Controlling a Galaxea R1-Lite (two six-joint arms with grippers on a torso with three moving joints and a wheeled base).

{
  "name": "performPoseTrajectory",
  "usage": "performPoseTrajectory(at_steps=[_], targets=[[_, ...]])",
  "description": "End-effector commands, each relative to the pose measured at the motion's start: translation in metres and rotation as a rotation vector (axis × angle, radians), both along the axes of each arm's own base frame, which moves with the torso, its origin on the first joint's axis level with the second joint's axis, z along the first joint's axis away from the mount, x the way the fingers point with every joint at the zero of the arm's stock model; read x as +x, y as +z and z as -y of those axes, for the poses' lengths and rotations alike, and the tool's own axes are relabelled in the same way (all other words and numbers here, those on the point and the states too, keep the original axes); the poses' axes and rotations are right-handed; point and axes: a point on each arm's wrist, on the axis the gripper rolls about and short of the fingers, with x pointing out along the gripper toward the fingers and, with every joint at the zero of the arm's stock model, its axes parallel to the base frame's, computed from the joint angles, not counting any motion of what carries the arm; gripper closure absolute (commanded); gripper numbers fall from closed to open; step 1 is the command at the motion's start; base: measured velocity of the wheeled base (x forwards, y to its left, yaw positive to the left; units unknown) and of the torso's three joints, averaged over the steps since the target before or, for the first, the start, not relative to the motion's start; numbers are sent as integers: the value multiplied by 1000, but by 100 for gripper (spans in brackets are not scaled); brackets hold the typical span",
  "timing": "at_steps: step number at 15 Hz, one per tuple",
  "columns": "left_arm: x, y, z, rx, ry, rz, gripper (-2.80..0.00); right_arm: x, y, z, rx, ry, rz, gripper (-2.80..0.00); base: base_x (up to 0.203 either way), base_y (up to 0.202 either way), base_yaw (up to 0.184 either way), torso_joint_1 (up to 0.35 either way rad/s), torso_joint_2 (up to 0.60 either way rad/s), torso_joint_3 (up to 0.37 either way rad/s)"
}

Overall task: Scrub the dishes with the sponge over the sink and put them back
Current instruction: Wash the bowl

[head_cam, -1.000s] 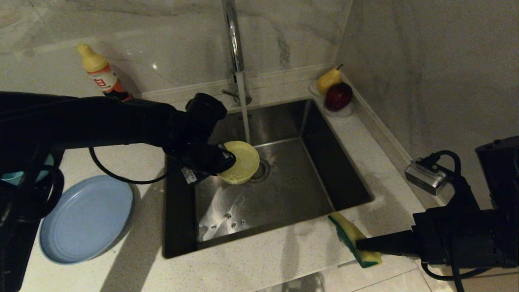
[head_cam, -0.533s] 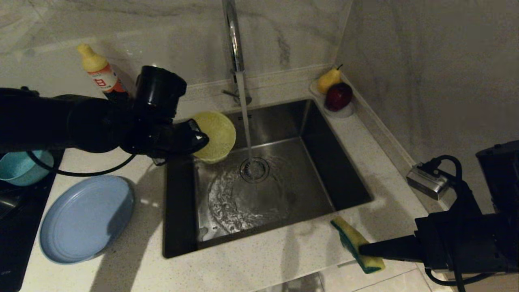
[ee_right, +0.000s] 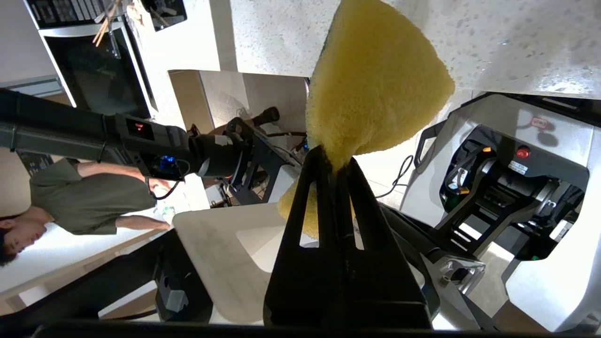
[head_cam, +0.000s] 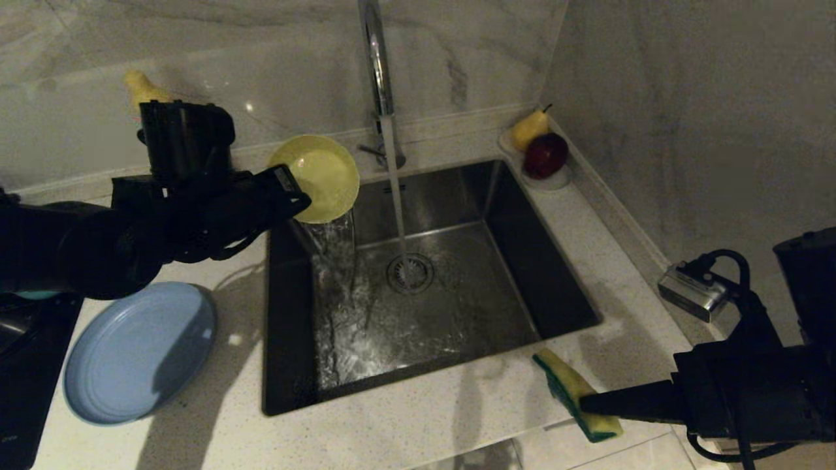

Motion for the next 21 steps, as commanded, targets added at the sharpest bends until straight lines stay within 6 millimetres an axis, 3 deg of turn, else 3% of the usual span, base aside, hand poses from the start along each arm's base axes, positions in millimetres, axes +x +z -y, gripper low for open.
performPoseTrajectory(at_steps=[1,9,15,21], targets=[[-2,-3,-2,44,-2,103,0,-3,3,1,21,24,3,0,0,0,0,0,0,0],[-8,-12,-12,138,-30,307,0,-3,2,-4,34,49,-13,0,0,0,0,0,0,0],[-23,3,-16,235,-25,418,0,-4,4,-3,39,44,-14,0,0,0,0,0,0,0],[-45,-18,-11,295,-107,179,0,-18,2,-17,40,140,-24,0,0,0,0,0,0,0]])
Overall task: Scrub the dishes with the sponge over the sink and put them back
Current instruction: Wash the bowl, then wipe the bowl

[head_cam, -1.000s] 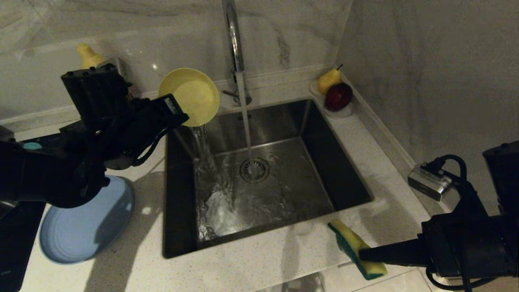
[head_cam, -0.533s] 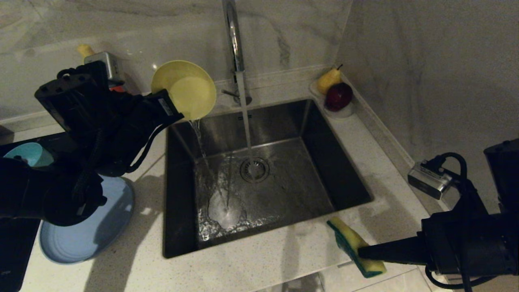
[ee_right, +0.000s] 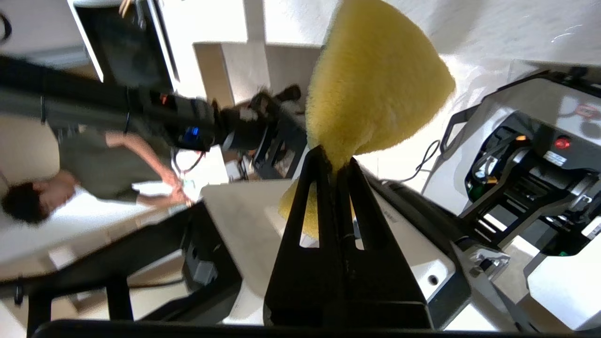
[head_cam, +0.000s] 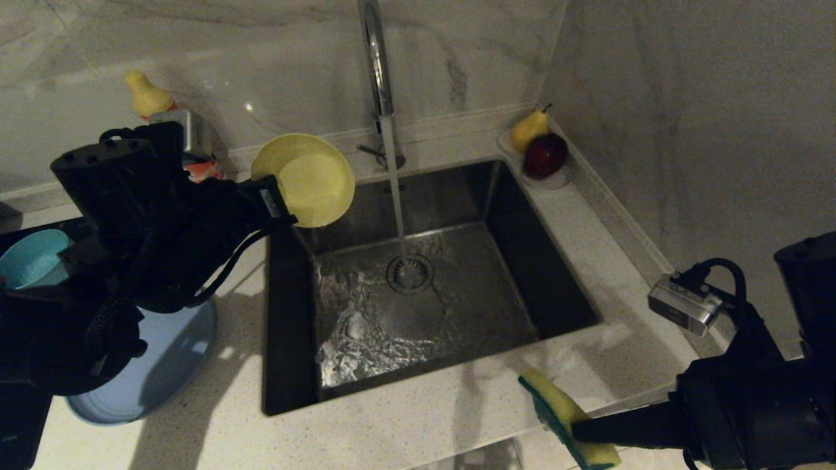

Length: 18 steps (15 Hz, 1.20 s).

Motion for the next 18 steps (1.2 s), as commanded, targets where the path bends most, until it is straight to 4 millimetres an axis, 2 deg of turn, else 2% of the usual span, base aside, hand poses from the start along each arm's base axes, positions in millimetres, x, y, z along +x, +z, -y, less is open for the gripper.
performPoseTrajectory(at_steps=[1,5,7,11,14,16,18], targets=[[-16,-6,1,41,-22,-161,0,-9,1,-8,4,65,13,0,0,0,0,0,0,0],[-47,-8,23,-15,-136,-373,0,-5,18,-19,34,92,60,0,0,0,0,0,0,0],[-59,-12,29,-104,-231,-451,0,-4,26,-34,47,138,75,0,0,0,0,0,0,0],[-57,-16,33,-135,-248,-469,0,6,37,-52,63,175,112,0,0,0,0,0,0,0],[-44,-20,41,-190,-237,-486,0,11,43,-67,47,224,158,0,0,0,0,0,0,0],[-33,-25,49,-222,-235,-493,0,14,38,-80,21,253,122,0,0,0,0,0,0,0],[-27,-21,58,-249,-245,-439,0,8,34,-91,9,301,101,0,0,0,0,0,0,0]])
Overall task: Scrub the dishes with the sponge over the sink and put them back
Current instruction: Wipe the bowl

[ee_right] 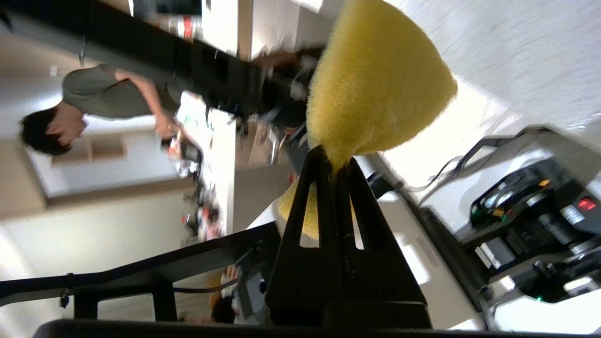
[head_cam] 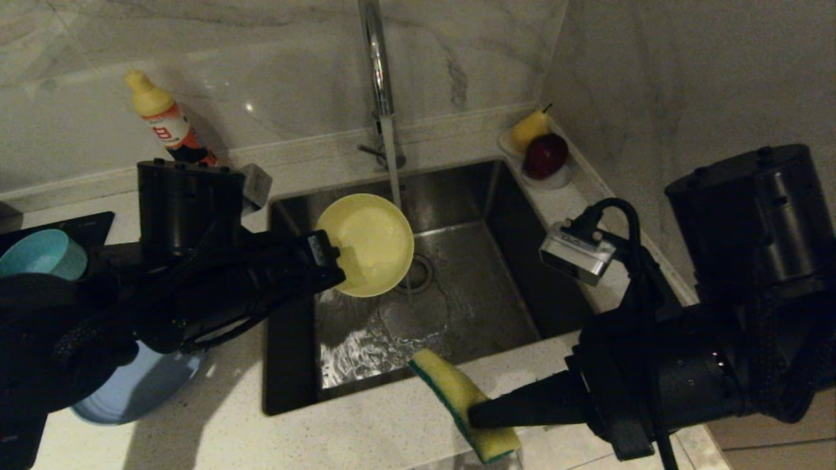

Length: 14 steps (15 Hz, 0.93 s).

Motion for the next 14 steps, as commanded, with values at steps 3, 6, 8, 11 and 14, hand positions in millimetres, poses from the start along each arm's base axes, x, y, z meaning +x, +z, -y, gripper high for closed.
performPoseTrajectory(at_steps=[3,6,8,11,14], targets=[[10,-10,21,-9,-29,31,0,-8,-2,-27,-40,51,0,0,0,0,0,0,0,0],[26,-20,31,3,25,37,0,-2,-11,-40,-99,45,-20,0,0,0,0,0,0,0],[33,-21,35,-4,68,75,0,1,-10,-42,-102,17,5,0,0,0,0,0,0,0],[44,-22,42,0,95,91,0,5,-8,-46,-82,10,22,0,0,0,0,0,0,0],[49,-26,55,7,141,129,0,15,-10,-49,-63,-12,34,0,0,0,0,0,0,0]])
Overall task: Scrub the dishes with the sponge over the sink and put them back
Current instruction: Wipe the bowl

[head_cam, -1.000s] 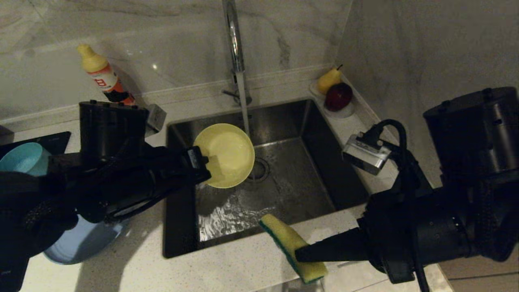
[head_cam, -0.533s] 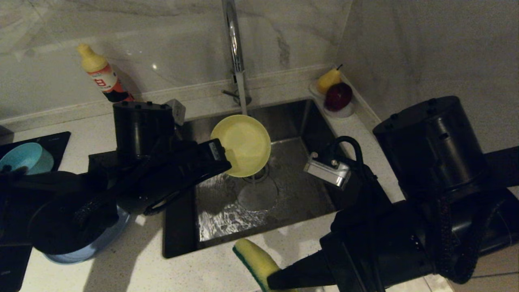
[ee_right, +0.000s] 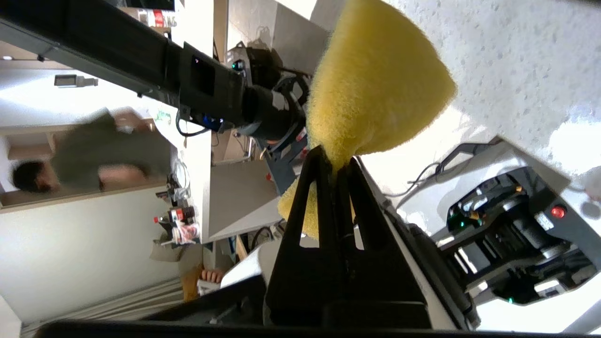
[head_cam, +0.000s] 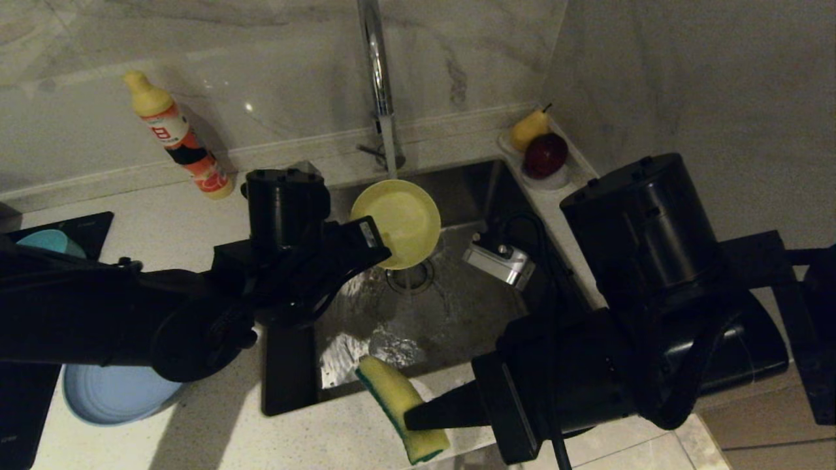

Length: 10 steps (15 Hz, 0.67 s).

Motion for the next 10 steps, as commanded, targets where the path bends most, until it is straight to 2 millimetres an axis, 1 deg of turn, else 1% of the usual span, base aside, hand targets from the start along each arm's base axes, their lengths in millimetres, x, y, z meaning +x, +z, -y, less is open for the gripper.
performPoseTrajectory(at_steps=[1,5,7,10], targets=[[4,-8,10,7,-2,29,0,13,-5,-2,-2,-30,-8,0,0,0,0,0,0,0],[-5,-15,7,34,-10,85,0,51,-7,5,11,-129,-5,0,0,0,0,6,1,1],[-8,-17,6,39,-14,103,0,59,-6,4,19,-145,-1,0,0,0,0,0,0,0],[-14,-22,5,68,-25,119,0,71,9,5,64,-183,11,0,0,0,0,0,0,0]])
